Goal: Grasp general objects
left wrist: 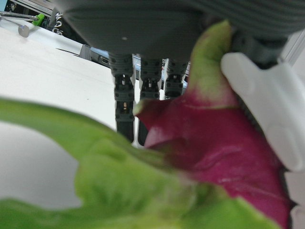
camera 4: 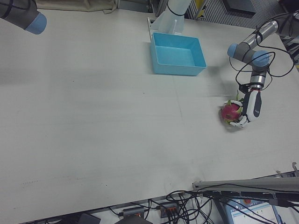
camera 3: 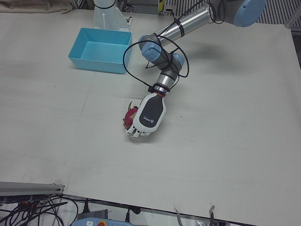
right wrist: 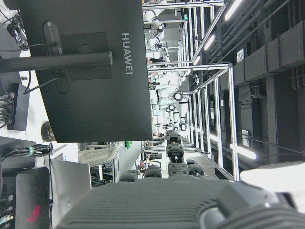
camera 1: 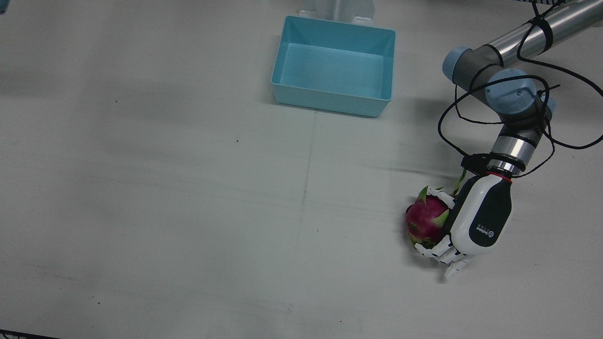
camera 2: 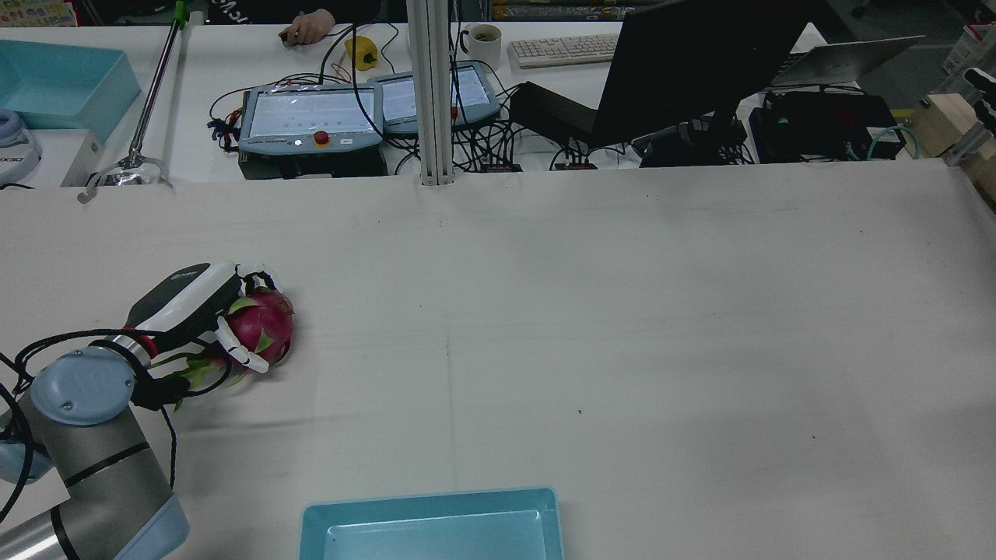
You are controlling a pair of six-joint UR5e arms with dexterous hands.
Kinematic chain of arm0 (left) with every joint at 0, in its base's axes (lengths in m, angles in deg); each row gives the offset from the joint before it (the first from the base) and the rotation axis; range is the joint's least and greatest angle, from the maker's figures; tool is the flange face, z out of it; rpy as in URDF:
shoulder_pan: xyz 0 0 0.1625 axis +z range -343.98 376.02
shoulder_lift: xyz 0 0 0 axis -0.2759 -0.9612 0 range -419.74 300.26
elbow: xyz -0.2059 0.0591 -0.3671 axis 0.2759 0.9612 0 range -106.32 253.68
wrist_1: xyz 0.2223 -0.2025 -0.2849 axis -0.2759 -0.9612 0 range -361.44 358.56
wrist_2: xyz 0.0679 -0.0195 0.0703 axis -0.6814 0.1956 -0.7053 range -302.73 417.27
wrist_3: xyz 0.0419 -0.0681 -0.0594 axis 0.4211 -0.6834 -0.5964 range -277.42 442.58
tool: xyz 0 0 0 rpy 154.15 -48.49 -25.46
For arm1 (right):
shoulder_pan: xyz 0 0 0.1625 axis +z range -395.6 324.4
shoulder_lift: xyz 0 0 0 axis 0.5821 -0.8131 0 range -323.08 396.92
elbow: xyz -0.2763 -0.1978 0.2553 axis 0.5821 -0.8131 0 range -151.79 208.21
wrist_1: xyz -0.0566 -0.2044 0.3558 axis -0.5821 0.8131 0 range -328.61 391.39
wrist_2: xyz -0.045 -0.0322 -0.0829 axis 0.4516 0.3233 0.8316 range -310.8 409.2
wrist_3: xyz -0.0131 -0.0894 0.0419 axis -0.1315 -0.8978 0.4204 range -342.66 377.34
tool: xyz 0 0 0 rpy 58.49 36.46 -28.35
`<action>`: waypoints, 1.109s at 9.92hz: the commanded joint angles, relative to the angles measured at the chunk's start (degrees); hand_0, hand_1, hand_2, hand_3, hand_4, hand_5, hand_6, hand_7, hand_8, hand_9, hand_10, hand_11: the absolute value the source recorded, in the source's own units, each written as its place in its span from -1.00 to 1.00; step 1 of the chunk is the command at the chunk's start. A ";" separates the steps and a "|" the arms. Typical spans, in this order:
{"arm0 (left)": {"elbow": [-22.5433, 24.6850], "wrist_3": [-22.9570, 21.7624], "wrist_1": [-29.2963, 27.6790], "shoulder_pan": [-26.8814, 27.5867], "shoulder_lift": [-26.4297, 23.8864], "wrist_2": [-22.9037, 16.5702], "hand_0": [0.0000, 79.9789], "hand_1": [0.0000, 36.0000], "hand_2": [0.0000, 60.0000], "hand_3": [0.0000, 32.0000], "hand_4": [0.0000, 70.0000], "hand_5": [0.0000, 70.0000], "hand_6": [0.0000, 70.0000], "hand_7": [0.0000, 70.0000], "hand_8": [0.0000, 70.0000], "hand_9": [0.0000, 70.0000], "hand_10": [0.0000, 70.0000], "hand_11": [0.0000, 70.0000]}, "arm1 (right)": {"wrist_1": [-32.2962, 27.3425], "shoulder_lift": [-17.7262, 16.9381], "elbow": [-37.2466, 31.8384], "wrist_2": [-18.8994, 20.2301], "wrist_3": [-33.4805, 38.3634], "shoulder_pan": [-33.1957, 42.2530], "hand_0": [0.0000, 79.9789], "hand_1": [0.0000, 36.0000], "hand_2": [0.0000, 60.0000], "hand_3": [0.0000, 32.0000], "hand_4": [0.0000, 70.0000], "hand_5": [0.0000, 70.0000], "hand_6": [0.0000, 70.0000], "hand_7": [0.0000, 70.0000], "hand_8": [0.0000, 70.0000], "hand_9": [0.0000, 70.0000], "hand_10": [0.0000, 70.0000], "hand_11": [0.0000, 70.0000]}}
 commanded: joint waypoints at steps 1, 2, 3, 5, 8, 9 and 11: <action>0.24 -0.36 -0.40 -1.43 -1.80 -6.95 0.28 -0.48 0.85 -1.00 1.00 1.00 1.00 1.00 1.00 1.00 1.00 1.00 | -0.04 0.00 0.00 0.00 0.00 0.00 -1.00 -1.00 -1.00 -1.00 -1.00 -1.00 -1.00 -1.00 -1.00 -1.00 -1.00 -1.00; 0.24 -0.36 -0.75 -3.70 -3.64 -11.42 0.26 -0.58 0.83 -1.00 1.00 1.00 1.00 1.00 1.00 1.00 1.00 1.00 | -0.04 0.00 0.00 0.00 0.00 0.00 -1.00 -1.00 -1.00 -1.00 -1.00 -1.00 -1.00 -1.00 -1.00 -1.00 -1.00 -1.00; 0.24 -0.36 -2.84 -7.29 -4.35 -17.65 0.25 -0.67 0.76 -1.00 1.00 1.00 1.00 1.00 1.00 1.00 1.00 1.00 | -0.04 0.00 0.00 0.00 0.00 0.00 -1.00 -1.00 -1.00 -1.00 -1.00 -1.00 -1.00 -1.00 -1.00 -1.00 -1.00 -1.00; 0.24 -2.89 -8.29 -14.85 -5.67 -29.87 0.21 -0.90 0.60 -1.00 1.00 1.00 1.00 1.00 1.00 1.00 1.00 1.00 | 0.04 0.00 0.00 0.00 0.00 0.00 -1.00 -1.00 -1.00 -1.00 -1.00 -1.00 -1.00 -1.00 -1.00 -1.00 -1.00 -1.00; 2.77 -9.67 -16.48 -16.90 -5.77 -42.29 0.22 -0.77 1.00 -1.00 1.00 1.00 1.00 1.00 1.00 1.00 1.00 1.00 | -0.04 0.00 0.00 0.00 0.00 0.00 -1.00 -1.00 -1.00 -1.00 -1.00 -1.00 -1.00 -1.00 -1.00 -1.00 -1.00 -1.00; 5.14 -9.76 -16.14 -16.82 -5.77 -44.58 0.22 -0.68 1.00 -1.00 1.00 1.00 1.00 1.00 1.00 1.00 1.00 1.00 | -0.04 0.00 0.00 0.00 0.00 0.00 -1.00 -1.00 -1.00 -1.00 -1.00 -1.00 -1.00 -1.00 -1.00 -1.00 -1.00 -1.00; 6.56 -12.20 -15.96 -16.55 -6.81 -49.33 0.23 -0.56 1.00 -1.00 1.00 1.00 1.00 1.00 1.00 1.00 1.00 1.00 | 0.04 0.00 0.00 0.00 0.00 0.00 -1.00 -1.00 -1.00 -1.00 -1.00 -1.00 -1.00 -1.00 -1.00 -1.00 -1.00 -1.00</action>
